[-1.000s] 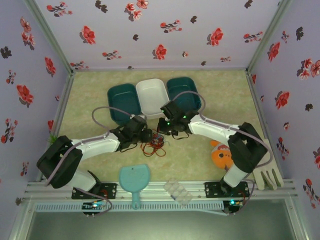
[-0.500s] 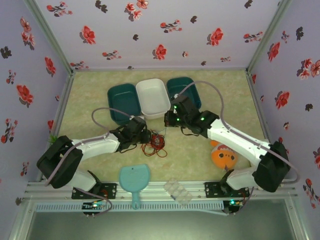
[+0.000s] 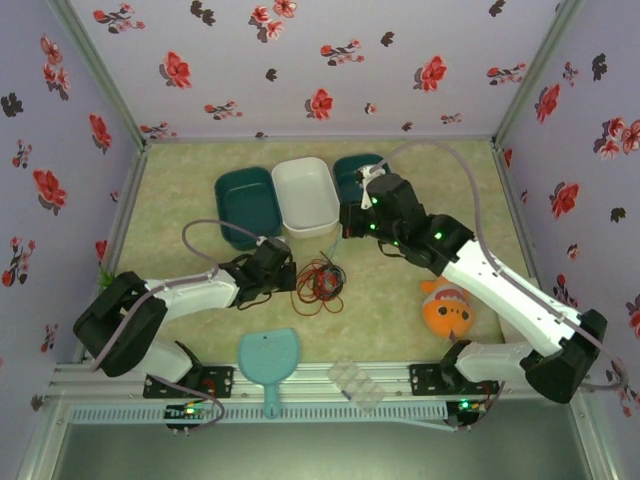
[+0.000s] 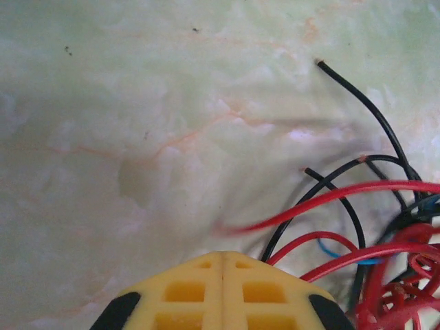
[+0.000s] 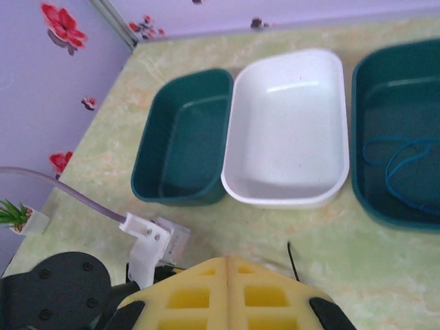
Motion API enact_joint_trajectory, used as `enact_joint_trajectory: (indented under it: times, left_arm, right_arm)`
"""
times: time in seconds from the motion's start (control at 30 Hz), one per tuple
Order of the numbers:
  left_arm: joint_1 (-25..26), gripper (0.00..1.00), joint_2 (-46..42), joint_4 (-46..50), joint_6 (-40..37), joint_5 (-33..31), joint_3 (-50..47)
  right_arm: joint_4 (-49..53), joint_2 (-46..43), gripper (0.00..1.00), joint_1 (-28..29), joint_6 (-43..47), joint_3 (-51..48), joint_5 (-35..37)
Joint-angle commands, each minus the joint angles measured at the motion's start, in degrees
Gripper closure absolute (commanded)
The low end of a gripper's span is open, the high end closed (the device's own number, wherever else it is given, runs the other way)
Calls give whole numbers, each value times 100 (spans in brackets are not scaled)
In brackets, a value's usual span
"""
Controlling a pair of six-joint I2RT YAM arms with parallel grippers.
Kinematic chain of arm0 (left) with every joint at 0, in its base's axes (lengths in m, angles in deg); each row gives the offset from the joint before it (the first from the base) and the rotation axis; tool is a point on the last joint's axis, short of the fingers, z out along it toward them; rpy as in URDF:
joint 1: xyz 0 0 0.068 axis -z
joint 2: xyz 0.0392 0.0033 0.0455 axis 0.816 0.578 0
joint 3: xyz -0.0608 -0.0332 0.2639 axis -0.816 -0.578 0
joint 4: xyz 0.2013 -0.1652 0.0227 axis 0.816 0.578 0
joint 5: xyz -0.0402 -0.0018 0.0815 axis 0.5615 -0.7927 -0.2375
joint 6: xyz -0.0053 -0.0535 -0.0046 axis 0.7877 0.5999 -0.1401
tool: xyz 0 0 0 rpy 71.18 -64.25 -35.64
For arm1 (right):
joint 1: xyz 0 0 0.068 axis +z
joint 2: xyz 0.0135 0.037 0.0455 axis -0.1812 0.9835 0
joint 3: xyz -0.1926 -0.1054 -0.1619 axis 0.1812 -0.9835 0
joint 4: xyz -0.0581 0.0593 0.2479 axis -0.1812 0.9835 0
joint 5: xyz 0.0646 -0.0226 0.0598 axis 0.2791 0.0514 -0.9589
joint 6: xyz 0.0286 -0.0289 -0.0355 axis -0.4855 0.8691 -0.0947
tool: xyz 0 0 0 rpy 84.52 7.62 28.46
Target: Untangle the cables
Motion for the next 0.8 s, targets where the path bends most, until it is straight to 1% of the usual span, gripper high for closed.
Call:
enact_joint_trajectory:
  times: [0.0, 0.17, 0.4, 0.43, 0.47, 0.5, 0.57, 0.6, 0.63, 0.67, 0.77]
  left_arm:
    - [-47, 100, 54, 78, 25, -87, -96]
    - [-51, 100, 87, 103, -14, -93, -72]
    - [-48, 100, 31, 172, -140, -93, 12]
    - [-56, 98, -3, 167, -158, -87, 10]
    - [-55, 94, -36, 158, -183, -90, 18]
    - [-52, 87, -78, 149, -199, -89, 11]
    - [-51, 80, -164, 134, -253, -82, 16]
    - [-51, 72, -219, 123, -284, -83, 5]
    - [-47, 58, -276, 98, -315, -77, -10]
    - [-50, 49, -330, 52, -352, -67, -30]
    - [-46, 32, -536, -66, -456, -60, -120]
  right_arm:
    - [337, -138, 100, 42, 360, 352, 283]
    - [712, -166, 100, 47, 601, 752, 514]
    - [898, -149, 100, 47, 929, 1294, 417]
    - [900, -147, 100, 47, 1006, 1376, 397]
    - [909, -138, 100, 43, 1053, 1455, 382]
    - [924, -127, 100, 43, 1127, 1570, 356]
    - [986, -85, 100, 46, 1241, 1789, 305]
    - [1005, -63, 100, 47, 1289, 1883, 291]
    - [1021, -50, 100, 46, 1336, 1966, 276]
    - [1031, -37, 100, 46, 1384, 2041, 256]
    - [1069, 18, 100, 47, 1533, 2276, 245]
